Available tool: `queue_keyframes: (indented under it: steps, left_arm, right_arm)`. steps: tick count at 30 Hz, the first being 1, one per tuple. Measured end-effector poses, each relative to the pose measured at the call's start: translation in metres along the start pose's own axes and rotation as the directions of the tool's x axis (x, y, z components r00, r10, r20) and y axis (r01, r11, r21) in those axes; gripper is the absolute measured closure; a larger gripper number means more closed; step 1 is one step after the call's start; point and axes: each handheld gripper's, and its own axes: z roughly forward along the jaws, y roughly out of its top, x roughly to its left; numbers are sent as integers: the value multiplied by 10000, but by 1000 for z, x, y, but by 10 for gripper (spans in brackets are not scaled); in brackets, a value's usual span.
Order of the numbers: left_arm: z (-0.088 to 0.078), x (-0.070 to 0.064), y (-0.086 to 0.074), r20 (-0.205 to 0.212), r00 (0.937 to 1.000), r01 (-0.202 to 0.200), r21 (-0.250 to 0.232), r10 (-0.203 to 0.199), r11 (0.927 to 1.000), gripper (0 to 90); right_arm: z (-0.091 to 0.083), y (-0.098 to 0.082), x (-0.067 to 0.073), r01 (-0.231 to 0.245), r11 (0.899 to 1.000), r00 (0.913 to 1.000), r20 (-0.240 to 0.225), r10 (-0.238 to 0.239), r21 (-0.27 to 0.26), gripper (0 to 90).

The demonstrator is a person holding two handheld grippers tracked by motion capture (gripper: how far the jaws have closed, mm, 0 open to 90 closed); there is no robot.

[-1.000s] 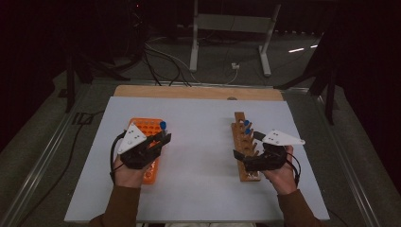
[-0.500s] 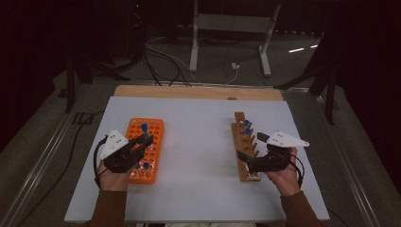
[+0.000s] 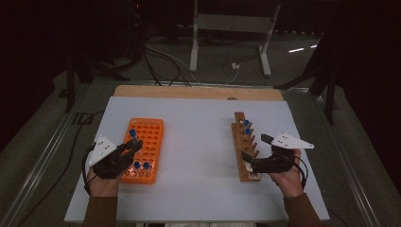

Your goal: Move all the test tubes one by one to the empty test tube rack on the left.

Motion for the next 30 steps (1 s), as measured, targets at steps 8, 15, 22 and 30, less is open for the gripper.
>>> queue_keyframes:
  steps: [8,15,22,30]
  left_arm:
    - [-7,7,-14,-184,9997,148,266,-143,9995,781]
    - [-8,9,-28,-162,9995,287,547,-279,9981,781]
    - [-10,11,-41,51,9984,558,752,-563,9956,781]
    - [-16,9,-51,105,9982,570,1036,-584,9930,781]
  right_arm:
    - [-2,-1,-2,-56,10000,10000,50,56,-37,0]
    - [-1,-2,-1,-77,10000,10000,29,77,8,1]
    - [-1,-2,-2,-83,10000,10000,11,83,7,1]
    - [0,-3,-2,-101,9999,9999,-1,101,29,1]
